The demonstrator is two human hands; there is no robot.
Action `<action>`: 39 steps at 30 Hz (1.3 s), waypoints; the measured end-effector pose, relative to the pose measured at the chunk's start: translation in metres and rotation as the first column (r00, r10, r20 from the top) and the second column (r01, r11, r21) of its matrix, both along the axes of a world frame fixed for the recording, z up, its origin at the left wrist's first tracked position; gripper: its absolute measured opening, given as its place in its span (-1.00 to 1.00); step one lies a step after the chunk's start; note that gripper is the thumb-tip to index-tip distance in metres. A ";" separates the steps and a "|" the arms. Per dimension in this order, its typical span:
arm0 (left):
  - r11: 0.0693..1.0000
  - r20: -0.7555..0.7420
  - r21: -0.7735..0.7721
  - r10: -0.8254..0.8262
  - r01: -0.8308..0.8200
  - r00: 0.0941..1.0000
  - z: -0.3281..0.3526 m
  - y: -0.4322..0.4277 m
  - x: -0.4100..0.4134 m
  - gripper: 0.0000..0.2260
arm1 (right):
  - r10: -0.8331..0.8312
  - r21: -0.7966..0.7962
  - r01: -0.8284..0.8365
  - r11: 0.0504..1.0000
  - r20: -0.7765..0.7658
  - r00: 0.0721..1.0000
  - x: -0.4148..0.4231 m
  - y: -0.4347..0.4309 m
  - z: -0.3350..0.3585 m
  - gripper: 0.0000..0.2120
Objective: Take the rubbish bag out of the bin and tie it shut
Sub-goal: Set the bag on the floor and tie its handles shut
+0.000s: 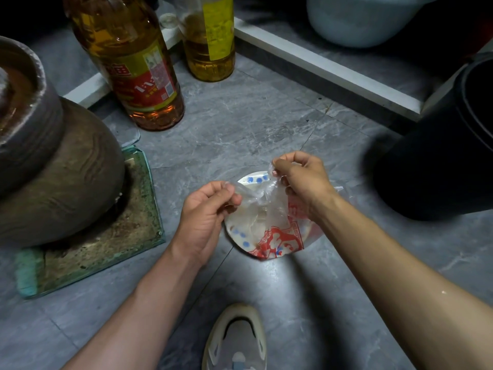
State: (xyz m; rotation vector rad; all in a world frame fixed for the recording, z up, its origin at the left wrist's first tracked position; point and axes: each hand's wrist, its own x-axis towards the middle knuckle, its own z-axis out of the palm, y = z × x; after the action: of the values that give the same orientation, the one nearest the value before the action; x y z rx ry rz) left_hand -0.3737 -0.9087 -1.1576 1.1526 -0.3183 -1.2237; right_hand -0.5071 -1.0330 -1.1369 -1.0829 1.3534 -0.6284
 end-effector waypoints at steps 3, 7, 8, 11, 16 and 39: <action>0.999 -0.083 -0.019 0.032 -0.033 0.996 0.003 -0.002 -0.001 -0.97 | -0.024 -0.015 0.024 1.000 0.045 0.999 -0.004 0.001 -0.002 -0.87; 0.999 -0.153 0.002 0.051 -0.052 0.987 0.002 -0.005 -0.003 -0.88 | -0.058 0.045 0.052 0.998 0.132 0.990 -0.007 0.003 -0.007 -0.86; 0.998 -0.163 0.008 0.056 -0.055 0.985 0.002 -0.006 -0.003 -0.88 | -0.060 0.058 0.052 0.997 0.147 0.987 -0.007 0.004 -0.008 -0.85; 0.997 -0.178 0.033 0.081 -0.077 0.981 -0.003 -0.008 -0.002 -0.95 | -0.044 0.083 0.030 0.996 0.169 0.985 -0.009 0.004 -0.008 -0.87; 0.994 -0.191 0.049 0.102 -0.094 0.976 -0.009 -0.009 -0.001 -0.94 | -0.049 0.126 0.026 0.992 0.186 0.981 -0.009 0.004 -0.006 -0.84; 0.986 -0.044 0.138 0.097 -0.090 0.994 -0.001 -0.011 -0.006 -0.66 | -0.032 0.129 0.016 0.992 0.120 0.992 -0.012 0.001 -0.006 -0.75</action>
State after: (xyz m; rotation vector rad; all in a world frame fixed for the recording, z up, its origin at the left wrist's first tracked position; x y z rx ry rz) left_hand -0.3795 -0.9192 -1.1589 1.2371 -0.1430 -1.2042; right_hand -0.5187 -1.0323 -1.1431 -0.9119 1.2843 -0.6078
